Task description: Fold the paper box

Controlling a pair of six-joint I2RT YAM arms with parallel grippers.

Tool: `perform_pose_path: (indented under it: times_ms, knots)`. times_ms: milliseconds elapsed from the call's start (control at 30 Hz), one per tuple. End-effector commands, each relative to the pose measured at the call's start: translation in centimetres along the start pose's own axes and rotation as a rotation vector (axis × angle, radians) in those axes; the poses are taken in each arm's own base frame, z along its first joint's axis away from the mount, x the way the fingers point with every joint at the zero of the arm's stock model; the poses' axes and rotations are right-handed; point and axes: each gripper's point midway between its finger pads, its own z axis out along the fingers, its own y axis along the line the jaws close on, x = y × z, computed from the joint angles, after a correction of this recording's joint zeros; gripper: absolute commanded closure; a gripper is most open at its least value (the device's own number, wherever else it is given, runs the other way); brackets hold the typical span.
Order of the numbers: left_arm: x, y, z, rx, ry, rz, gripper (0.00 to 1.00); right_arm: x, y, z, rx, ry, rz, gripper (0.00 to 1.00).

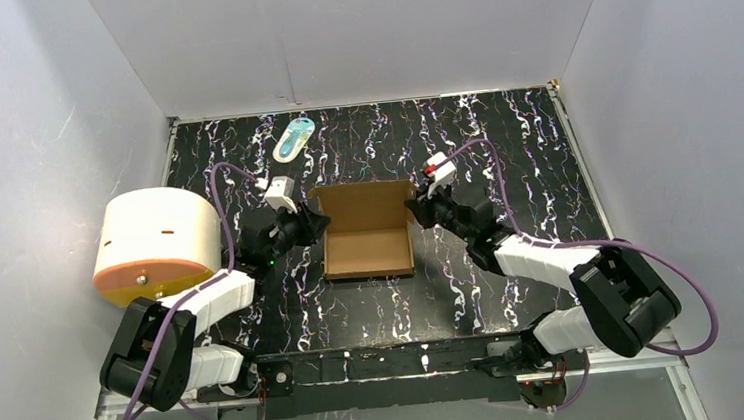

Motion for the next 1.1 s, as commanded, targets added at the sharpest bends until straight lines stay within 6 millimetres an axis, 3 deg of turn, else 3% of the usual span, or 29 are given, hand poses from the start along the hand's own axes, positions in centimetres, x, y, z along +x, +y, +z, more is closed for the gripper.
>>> perform_pose_path:
  times_ms: [0,467,833,933,1067]
  knots:
    - [-0.2,-1.9,0.2,0.06,-0.047,0.022,0.81,-2.4,0.7,0.4,0.112,-0.103,0.036,0.8]
    - [1.9,-1.9,0.1,0.062,-0.028,-0.013,0.81,-0.3,2.5,0.4,0.261,-0.126,0.113,0.75]
    - [2.9,-1.9,-0.3,0.064,-0.025,-0.025,0.81,-0.4,3.4,0.7,0.319,-0.106,0.234,0.72]
    - [2.2,-1.9,-0.8,0.06,-0.056,-0.016,0.8,-0.1,2.6,0.7,0.349,-0.099,0.153,0.7]
    - [0.1,-0.5,-2.1,-0.05,-0.112,0.056,0.77,-0.4,2.4,0.1,0.311,-0.121,-0.005,0.67]
